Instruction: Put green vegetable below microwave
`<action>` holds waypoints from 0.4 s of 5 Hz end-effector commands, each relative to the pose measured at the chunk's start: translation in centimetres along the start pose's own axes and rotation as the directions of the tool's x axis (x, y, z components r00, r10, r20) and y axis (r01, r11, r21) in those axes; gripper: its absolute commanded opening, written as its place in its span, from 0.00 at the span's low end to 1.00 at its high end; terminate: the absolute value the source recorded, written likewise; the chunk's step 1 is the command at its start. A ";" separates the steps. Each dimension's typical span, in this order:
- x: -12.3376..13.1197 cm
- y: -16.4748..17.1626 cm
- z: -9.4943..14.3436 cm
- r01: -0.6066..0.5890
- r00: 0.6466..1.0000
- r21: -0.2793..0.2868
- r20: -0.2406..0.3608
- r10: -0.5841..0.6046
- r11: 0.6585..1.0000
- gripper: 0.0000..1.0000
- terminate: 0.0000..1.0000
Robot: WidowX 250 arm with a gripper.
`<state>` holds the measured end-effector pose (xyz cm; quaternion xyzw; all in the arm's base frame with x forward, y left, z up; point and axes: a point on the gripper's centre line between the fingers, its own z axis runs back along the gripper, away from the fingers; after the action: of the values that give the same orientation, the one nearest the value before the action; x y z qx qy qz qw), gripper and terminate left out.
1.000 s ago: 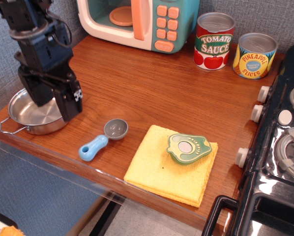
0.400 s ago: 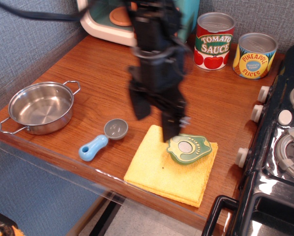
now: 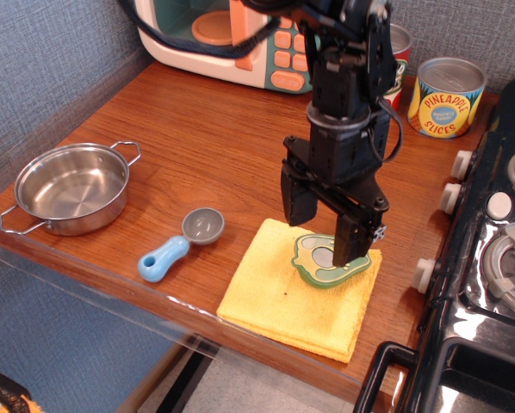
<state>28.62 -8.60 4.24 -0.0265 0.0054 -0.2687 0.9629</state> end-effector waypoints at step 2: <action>-1.3 0.0 -1.7 -0.014 1.000 0.034 0.003 0.014 0.999 1.00 0.00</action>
<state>27.26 -7.78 1.68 -0.0139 0.0145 -0.2541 0.9670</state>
